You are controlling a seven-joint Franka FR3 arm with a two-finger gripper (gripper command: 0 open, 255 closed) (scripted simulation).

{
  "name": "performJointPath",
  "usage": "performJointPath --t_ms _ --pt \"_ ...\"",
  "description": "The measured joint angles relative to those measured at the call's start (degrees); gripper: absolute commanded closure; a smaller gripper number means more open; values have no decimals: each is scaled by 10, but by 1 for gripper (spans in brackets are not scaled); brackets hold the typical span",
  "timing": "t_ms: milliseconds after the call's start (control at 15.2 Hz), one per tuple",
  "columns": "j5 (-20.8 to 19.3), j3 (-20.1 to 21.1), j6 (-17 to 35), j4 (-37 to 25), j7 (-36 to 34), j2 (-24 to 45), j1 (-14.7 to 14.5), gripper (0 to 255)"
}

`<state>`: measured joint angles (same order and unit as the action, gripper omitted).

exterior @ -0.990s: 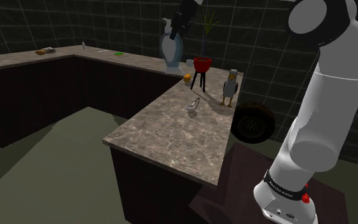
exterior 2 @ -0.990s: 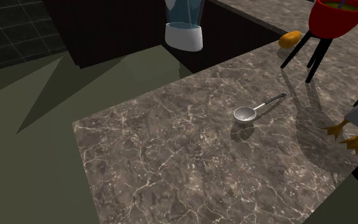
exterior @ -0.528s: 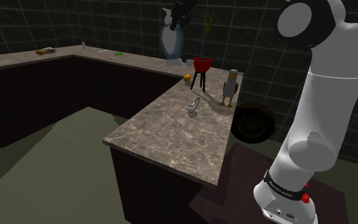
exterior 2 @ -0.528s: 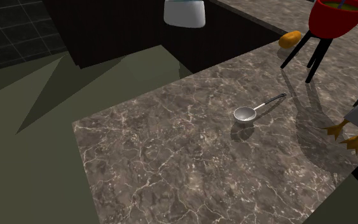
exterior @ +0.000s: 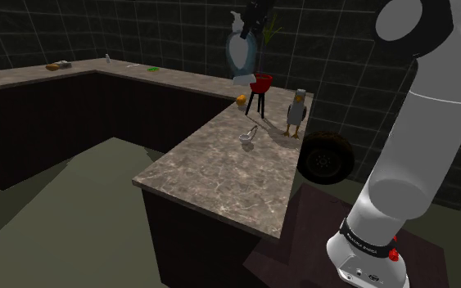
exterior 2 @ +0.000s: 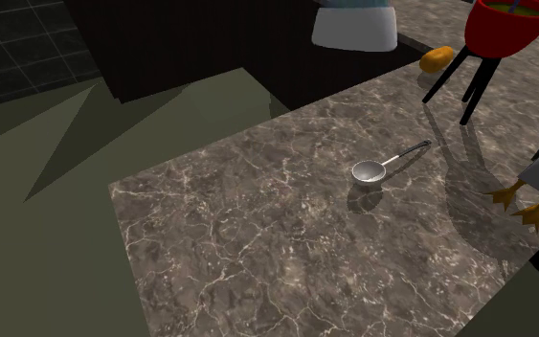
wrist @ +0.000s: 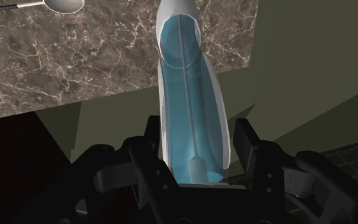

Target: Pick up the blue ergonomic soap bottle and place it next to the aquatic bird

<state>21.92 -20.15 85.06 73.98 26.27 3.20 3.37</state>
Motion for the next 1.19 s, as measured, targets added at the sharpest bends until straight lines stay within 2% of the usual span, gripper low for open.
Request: performJointPath --t_ms 264,660,1122,1188 --pt "-6 -24 -15 36 48 -35 25 255" --pt "-5 -66 -50 45 123 -50 65 255" --pt "2 -119 -96 32 215 -45 115 255" --pt "11 -133 -110 11 234 -28 128 255"
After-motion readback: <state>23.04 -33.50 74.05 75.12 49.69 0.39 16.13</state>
